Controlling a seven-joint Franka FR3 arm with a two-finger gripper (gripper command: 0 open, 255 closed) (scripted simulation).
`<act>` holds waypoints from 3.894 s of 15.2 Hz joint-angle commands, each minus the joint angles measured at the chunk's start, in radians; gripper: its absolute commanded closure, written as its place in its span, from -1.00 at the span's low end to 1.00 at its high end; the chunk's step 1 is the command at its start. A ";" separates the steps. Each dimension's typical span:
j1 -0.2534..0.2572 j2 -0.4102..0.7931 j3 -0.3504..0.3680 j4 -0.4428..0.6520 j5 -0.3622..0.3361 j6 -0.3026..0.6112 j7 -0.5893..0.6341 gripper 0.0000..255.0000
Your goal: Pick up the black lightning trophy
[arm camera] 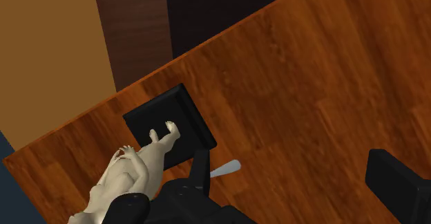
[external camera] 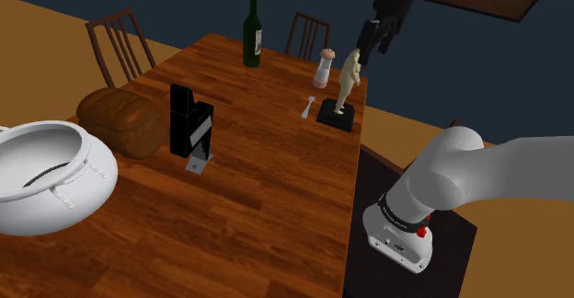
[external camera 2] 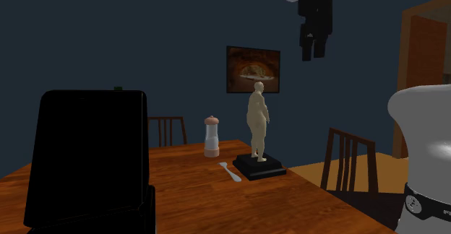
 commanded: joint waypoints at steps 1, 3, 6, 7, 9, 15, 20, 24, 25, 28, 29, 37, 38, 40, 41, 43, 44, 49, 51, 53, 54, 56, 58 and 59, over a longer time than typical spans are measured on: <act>0.000 0.000 0.000 0.000 0.000 0.000 0.000 -1.00; -0.001 0.010 0.045 -0.023 0.040 0.029 0.083 -1.00; -0.002 0.037 0.113 -0.046 0.098 0.077 0.205 -1.00; -0.003 0.050 0.136 -0.051 0.116 0.095 0.245 -1.00; -0.004 0.082 0.181 -0.055 0.151 0.131 0.325 -1.00; -0.016 0.215 0.314 -0.029 0.231 0.250 0.561 -1.00; -0.039 0.367 0.421 0.036 0.257 0.349 0.757 -1.00; -0.063 0.510 0.500 0.115 0.241 0.421 0.921 -1.00; -0.069 0.549 0.519 0.139 0.231 0.437 0.963 -1.00; -0.083 0.672 0.568 0.218 0.185 0.478 1.094 -1.00; -0.085 0.715 0.582 0.247 0.165 0.489 1.139 -1.00; -0.026 1.076 0.606 0.541 -0.035 0.517 1.480 -1.00; -0.010 1.120 0.599 0.585 -0.058 0.512 1.515 -1.00; -0.007 1.125 0.595 0.577 -0.060 0.524 1.518 -1.00; -0.006 1.129 0.593 0.569 -0.063 0.536 1.520 -1.00; -0.005 1.138 0.591 0.553 -0.070 0.560 1.524 -1.00; -0.004 1.142 0.590 0.545 -0.073 0.571 1.526 -1.00; -0.002 1.155 0.586 0.526 -0.082 0.601 1.533 1.00; -0.002 1.156 0.586 0.526 -0.083 0.601 1.532 1.00; -0.002 1.156 0.586 0.526 -0.083 0.602 1.533 1.00; -0.002 1.157 0.585 0.527 -0.083 0.602 1.533 1.00; -0.002 1.155 0.586 0.526 -0.082 0.602 1.532 1.00; -0.002 1.155 0.586 0.526 -0.082 0.601 1.533 1.00; -0.003 1.150 0.587 0.533 -0.079 0.590 1.530 1.00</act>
